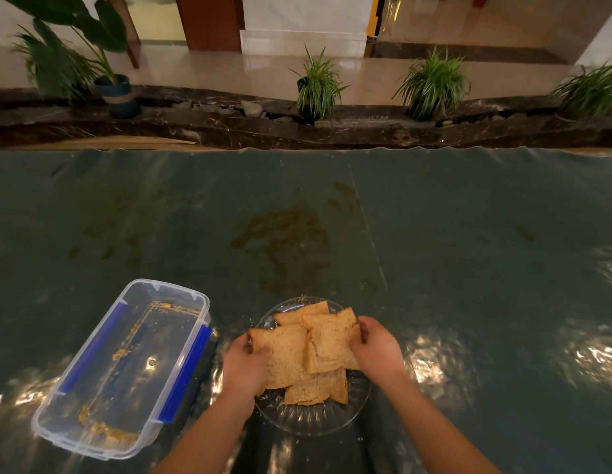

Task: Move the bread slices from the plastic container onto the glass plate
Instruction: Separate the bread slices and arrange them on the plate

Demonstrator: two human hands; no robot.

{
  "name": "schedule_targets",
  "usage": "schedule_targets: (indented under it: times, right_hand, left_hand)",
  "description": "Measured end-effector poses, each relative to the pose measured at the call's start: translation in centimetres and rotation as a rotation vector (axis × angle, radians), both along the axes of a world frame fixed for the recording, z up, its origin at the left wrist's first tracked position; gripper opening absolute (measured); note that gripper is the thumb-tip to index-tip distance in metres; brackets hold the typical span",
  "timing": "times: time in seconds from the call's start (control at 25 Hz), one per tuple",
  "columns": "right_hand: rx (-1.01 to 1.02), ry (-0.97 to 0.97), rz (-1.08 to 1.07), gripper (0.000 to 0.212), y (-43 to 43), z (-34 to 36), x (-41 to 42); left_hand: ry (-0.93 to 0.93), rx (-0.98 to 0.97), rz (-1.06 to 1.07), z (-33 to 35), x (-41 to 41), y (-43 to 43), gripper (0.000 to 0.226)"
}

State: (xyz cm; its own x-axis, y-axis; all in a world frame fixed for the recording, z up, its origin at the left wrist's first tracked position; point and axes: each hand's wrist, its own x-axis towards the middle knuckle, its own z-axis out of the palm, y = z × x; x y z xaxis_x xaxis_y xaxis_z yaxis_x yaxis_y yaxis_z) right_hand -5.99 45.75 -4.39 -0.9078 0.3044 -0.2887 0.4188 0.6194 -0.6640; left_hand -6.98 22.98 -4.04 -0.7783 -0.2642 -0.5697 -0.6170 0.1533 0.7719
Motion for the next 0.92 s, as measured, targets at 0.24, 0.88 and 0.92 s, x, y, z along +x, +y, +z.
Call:
schedule_targets:
  times: [0.24, 0.88, 0.92]
  right_hand:
    - [0.159, 0.048, -0.011, 0.019, -1.7, -0.4, 7.1]
    - [0.27, -0.093, 0.043, 0.027, -4.6, -1.9, 6.4]
    - [0.257, -0.092, 0.036, 0.025, -4.8, -1.9, 6.4]
  left_hand:
    - [0.307, -0.642, -0.365, 0.4, -0.2, 1.1, 0.057]
    - [0.127, -0.808, -0.817, -1.0, -4.7, 2.7, 0.06]
    - [0.121, -0.837, -0.856, -1.1, -4.7, 2.8, 0.066]
